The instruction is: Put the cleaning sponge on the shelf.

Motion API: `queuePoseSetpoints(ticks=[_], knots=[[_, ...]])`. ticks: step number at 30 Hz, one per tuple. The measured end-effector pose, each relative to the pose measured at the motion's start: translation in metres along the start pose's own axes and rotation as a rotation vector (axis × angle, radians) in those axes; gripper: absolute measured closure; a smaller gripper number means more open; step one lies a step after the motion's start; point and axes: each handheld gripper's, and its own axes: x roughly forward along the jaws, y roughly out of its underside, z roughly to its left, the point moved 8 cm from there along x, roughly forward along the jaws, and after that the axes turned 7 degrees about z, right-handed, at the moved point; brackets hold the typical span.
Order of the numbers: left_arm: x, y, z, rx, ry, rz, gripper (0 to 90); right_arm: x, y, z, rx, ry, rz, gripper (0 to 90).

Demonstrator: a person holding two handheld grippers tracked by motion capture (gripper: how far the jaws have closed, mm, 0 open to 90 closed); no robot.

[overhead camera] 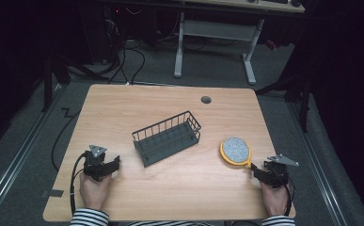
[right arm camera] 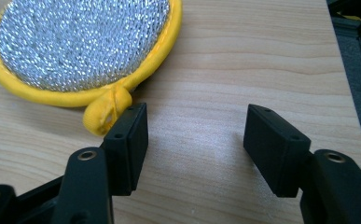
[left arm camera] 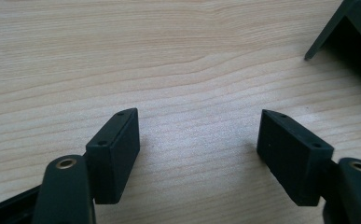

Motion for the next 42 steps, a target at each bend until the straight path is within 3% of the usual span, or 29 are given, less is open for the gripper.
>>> queuePoseSetpoints(ticks=[4,7,12,20,27,34,42], knots=[[0.000,0.000,0.000,0.001,0.000,0.000,29.4,-0.013,-0.005,-0.001,0.010,-0.004,-0.046,43.2],[0.000,0.000,0.000,0.001,0.000,0.000,29.4,-0.024,-0.015,-0.001,-0.008,0.000,-0.080,43.1],[0.000,0.000,0.000,0.001,0.000,0.000,29.4,-0.029,-0.033,0.004,-0.044,-0.016,-0.070,41.9],[0.000,0.000,0.000,0.000,0.001,0.000,29.3,-0.016,-0.052,0.014,-0.039,-0.093,-0.015,41.9],[0.000,0.000,-0.001,0.007,-0.001,0.003,29.1,-0.002,-0.068,0.021,-0.046,-0.129,0.022,41.8],[0.000,0.000,-0.001,0.005,-0.003,0.001,29.0,0.016,-0.076,0.025,-0.057,-0.138,0.071,40.7],[0.000,0.000,-0.001,0.005,-0.003,0.001,29.0,0.027,-0.075,0.024,-0.030,-0.150,0.107,40.0]])
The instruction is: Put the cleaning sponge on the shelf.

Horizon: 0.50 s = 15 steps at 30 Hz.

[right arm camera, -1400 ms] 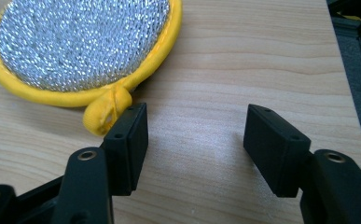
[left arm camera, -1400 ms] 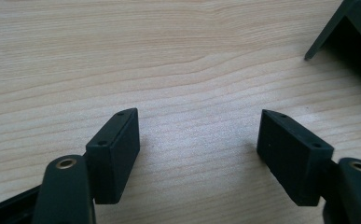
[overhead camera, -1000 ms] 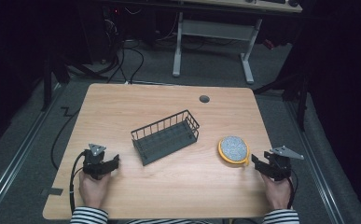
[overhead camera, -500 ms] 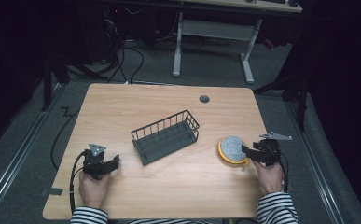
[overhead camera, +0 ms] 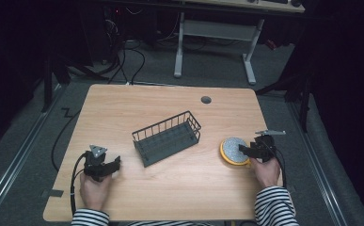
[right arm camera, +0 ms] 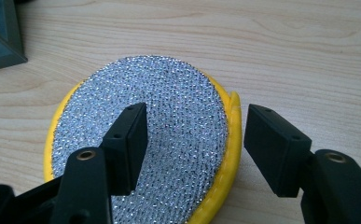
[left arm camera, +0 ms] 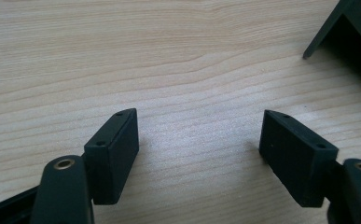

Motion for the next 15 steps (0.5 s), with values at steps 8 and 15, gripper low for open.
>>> queuePoseSetpoints(ticks=[8,15], knots=[[0.000,0.000,0.000,0.001,0.000,0.000,28.9,0.007,0.002,-0.006,0.040,-0.030,0.039,41.8],[0.000,0.000,0.000,0.001,0.001,0.001,28.9,0.012,0.002,-0.007,0.059,-0.078,0.093,50.0]])
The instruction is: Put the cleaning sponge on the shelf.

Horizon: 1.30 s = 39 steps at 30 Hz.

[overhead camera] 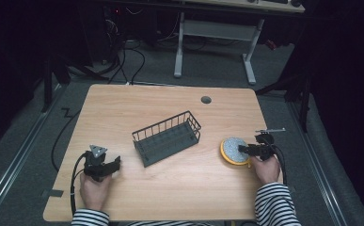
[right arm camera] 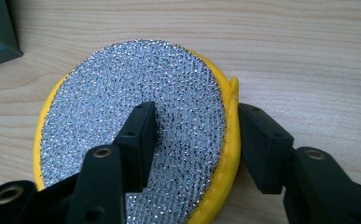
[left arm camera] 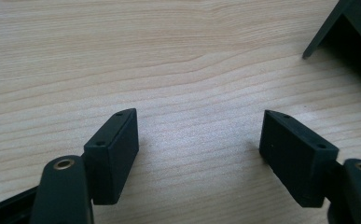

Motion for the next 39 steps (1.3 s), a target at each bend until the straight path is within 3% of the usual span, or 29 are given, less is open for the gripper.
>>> queuePoseSetpoints(ticks=[12,17,25,30,39], knots=[[0.000,0.000,-0.001,0.001,-0.001,-0.002,28.9,-0.001,-0.003,0.006,-0.057,-0.011,0.033,77.3],[0.000,0.000,-0.001,0.001,0.000,-0.002,28.8,-0.003,-0.004,0.010,-0.082,-0.009,0.041,79.1],[0.000,0.000,-0.001,0.001,0.001,-0.001,28.8,-0.011,-0.007,0.017,-0.094,-0.049,-0.003,79.9],[0.000,0.000,-0.001,0.001,0.002,-0.001,28.7,-0.023,-0.011,0.024,-0.135,-0.053,-0.032,80.0],[0.000,0.000,-0.001,0.001,0.003,-0.001,28.7,-0.039,-0.021,0.032,-0.168,-0.060,-0.080,80.0]])
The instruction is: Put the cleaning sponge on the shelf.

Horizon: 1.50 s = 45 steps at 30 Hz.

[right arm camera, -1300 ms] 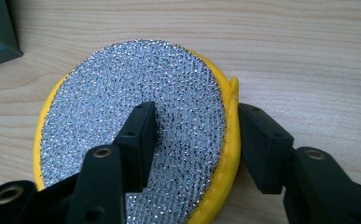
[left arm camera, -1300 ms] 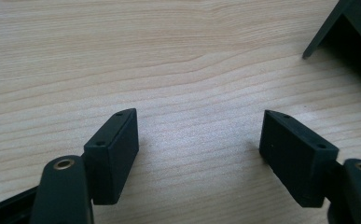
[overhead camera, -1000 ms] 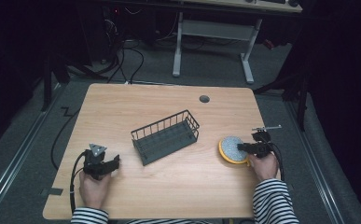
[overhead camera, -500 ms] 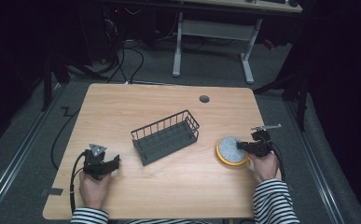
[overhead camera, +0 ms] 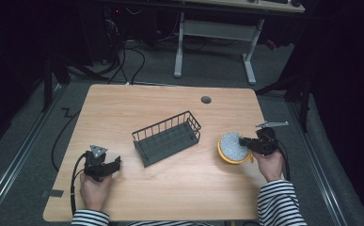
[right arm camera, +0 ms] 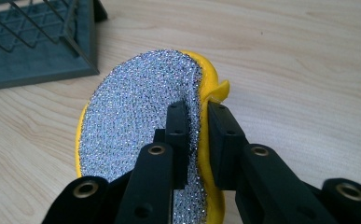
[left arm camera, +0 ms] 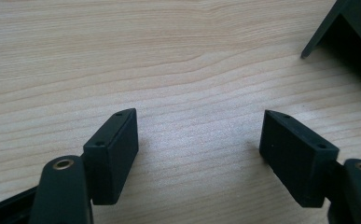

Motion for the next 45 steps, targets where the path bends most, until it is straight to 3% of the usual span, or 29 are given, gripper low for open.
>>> queuePoseSetpoints(ticks=[21,32,45], knots=[[0.000,0.000,0.000,0.002,0.003,0.000,28.6,-0.024,-0.033,0.027,-0.083,-0.042,-0.071,79.9],[0.000,0.000,-0.001,0.004,0.004,-0.001,28.7,-0.033,-0.062,0.048,-0.139,-0.068,-0.108,79.9],[0.000,0.000,-0.001,0.006,0.004,0.000,28.8,-0.023,-0.099,0.074,-0.185,-0.124,-0.135,79.9]])
